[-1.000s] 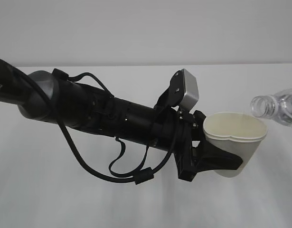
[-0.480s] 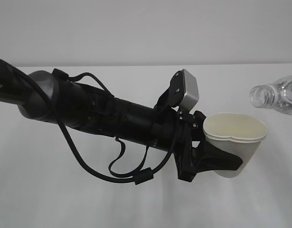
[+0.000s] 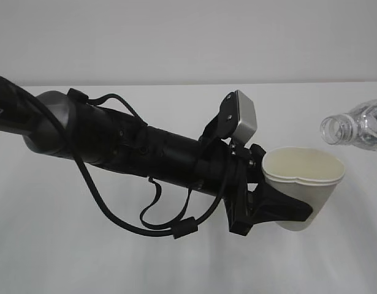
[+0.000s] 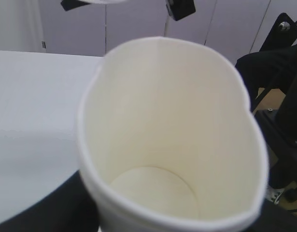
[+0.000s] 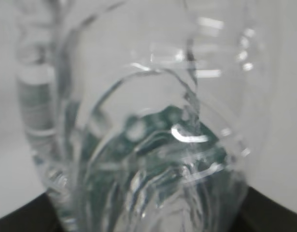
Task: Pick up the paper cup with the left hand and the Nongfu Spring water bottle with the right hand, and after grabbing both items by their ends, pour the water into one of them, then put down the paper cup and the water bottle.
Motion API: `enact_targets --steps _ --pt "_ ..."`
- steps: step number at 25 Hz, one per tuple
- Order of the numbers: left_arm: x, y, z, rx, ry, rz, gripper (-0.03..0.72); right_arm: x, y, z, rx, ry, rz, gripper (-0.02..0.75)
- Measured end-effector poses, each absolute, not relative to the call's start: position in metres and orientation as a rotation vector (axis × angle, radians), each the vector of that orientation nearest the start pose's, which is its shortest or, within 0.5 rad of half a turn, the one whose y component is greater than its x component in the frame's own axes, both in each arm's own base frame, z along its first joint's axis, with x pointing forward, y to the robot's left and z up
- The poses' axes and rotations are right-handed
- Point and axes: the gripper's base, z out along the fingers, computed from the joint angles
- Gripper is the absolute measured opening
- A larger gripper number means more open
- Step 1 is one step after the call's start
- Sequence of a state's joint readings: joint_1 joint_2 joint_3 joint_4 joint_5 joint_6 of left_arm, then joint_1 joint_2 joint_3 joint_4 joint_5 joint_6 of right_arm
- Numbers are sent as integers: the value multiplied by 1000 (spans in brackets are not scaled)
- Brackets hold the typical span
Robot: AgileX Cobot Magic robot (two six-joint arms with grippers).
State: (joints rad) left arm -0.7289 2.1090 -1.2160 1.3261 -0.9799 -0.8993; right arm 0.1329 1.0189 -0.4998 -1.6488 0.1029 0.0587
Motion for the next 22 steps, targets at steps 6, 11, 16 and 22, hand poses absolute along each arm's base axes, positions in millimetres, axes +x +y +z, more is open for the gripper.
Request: enact_targets --steps 6,11,16,22 --pt "260 -332 156 1465 1430 -1247 409 204 18 262 -1622 1415 -1036 428" --pt "260 -332 156 1464 1433 -1256 409 204 18 262 -1629 1408 -1037 428" --pt "258 -332 157 1465 1419 -1280 409 204 18 262 -1634 1403 -1039 428" --pt "258 -332 157 1465 1419 -1283 409 204 18 262 -1648 1389 -1050 428"
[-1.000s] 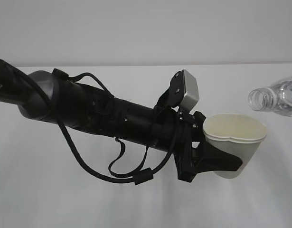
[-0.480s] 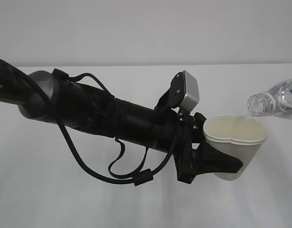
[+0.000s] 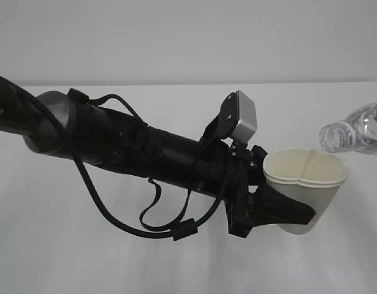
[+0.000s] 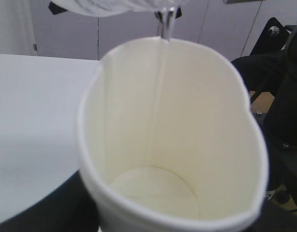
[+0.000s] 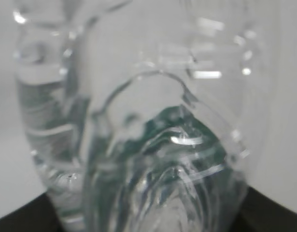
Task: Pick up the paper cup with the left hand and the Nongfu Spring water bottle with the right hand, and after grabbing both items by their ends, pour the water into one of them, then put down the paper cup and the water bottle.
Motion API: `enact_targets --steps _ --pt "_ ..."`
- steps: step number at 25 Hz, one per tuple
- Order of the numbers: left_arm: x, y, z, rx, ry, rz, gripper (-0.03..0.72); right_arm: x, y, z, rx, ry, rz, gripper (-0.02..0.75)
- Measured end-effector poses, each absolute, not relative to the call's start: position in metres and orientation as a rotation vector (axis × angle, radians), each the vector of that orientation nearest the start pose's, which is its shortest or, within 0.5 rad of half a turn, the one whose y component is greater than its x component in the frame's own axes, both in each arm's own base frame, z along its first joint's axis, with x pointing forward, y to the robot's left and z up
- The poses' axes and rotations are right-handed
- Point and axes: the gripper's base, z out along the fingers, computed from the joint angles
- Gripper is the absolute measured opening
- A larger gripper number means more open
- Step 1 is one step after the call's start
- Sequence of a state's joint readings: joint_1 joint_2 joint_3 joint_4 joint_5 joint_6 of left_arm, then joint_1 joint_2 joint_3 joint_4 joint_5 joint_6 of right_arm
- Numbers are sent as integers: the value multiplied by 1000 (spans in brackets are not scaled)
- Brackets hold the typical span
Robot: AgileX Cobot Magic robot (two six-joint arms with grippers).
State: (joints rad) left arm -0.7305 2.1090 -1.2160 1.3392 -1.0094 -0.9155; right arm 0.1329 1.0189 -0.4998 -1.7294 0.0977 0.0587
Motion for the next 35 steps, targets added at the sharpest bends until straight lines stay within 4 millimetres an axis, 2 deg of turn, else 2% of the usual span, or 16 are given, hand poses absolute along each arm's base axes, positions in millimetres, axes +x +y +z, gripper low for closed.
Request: enact_targets --steps 35 --pt "258 -332 157 1467 1419 -1283 409 204 18 262 -1670 1367 -1066 428"
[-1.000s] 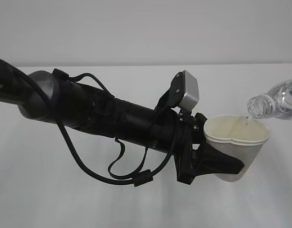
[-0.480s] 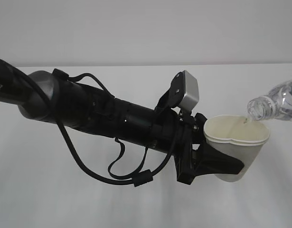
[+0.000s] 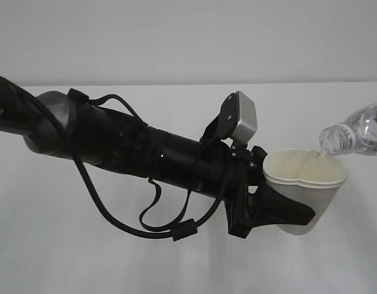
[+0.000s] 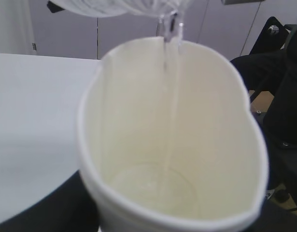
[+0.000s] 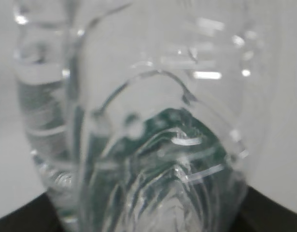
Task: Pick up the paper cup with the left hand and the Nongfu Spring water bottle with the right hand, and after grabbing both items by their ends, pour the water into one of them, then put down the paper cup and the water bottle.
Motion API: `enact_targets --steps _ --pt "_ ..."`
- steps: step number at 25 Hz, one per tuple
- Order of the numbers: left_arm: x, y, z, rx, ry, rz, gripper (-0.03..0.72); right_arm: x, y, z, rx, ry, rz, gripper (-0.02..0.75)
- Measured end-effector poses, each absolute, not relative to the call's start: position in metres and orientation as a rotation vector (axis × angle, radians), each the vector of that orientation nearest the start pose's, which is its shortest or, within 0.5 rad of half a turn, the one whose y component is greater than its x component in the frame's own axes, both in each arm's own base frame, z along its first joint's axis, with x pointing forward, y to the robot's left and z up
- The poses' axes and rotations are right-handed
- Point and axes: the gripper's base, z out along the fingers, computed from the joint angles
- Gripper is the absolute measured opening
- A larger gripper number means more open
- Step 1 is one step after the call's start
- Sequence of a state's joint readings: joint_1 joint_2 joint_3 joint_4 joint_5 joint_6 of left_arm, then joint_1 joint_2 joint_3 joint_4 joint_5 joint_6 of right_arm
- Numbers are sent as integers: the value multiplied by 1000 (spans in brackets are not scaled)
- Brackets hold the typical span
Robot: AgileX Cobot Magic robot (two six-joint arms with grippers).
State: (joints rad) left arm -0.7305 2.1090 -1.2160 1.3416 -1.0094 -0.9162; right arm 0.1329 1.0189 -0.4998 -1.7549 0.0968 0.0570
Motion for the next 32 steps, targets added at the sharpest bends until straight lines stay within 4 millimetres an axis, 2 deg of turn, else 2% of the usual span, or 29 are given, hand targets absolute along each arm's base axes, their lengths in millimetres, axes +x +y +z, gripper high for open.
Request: enact_targets --steps 32 --pt "258 -332 157 1474 1419 -1282 409 205 19 264 -1684 1347 -1082 428"
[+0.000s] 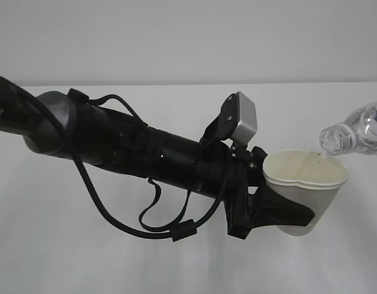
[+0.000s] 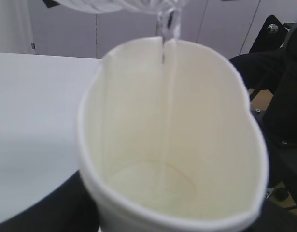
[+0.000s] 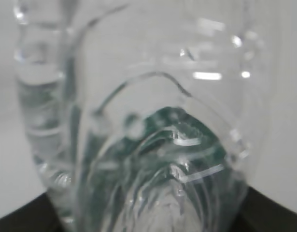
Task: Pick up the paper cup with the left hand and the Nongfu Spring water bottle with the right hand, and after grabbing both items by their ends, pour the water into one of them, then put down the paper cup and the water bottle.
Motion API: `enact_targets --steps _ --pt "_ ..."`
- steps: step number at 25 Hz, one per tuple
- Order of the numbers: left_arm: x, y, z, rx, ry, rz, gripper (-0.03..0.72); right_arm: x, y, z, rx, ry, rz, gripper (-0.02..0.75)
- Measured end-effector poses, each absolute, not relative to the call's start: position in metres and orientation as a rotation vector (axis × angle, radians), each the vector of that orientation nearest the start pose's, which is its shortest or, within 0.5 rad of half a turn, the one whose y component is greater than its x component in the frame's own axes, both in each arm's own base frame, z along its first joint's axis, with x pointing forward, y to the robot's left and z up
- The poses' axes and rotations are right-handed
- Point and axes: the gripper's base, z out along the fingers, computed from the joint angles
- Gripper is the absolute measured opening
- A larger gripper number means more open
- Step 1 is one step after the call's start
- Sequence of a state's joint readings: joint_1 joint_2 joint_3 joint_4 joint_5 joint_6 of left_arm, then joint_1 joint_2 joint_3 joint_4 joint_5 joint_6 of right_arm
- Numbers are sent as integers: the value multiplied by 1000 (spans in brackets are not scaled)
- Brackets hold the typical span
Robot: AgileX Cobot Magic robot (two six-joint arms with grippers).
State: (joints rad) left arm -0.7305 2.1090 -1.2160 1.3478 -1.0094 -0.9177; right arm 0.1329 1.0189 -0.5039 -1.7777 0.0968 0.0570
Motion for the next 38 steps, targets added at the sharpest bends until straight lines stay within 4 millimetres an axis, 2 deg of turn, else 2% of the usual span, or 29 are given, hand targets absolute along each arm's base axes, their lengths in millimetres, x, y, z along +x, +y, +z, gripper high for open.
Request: enact_targets --steps 38 --pt "257 -331 156 1487 1422 -1283 409 205 18 264 -1697 1332 -1101 428"
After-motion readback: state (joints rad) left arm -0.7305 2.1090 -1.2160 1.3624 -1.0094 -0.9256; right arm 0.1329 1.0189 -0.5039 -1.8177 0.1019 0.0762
